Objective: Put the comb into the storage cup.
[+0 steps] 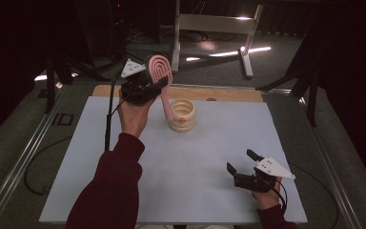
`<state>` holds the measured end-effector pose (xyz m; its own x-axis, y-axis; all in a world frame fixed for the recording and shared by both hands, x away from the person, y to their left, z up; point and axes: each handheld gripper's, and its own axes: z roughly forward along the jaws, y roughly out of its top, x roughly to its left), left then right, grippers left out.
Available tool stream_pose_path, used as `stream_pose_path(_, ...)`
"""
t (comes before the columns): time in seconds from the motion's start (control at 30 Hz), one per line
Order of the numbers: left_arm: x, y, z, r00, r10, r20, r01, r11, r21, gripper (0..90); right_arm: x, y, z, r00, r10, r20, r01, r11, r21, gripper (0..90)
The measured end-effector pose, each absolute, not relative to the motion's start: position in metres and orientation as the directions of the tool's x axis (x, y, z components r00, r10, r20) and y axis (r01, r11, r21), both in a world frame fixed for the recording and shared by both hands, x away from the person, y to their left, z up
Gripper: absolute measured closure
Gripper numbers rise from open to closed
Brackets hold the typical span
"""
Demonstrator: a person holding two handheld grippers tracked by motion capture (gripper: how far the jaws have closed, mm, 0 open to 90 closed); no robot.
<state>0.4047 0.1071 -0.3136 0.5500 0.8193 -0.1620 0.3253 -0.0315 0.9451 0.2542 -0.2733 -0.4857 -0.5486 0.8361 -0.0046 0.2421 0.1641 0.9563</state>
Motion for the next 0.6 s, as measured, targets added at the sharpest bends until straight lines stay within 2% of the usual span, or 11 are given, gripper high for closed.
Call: stream_pose_path(0.6,0.417,0.103,-0.322,0.523,0.831,-0.192,0.344,0.001,0.939,64.5,0.254,-0.274,-0.485,-0.546,0.838,0.001,0.240,0.156,0.958,9.1)
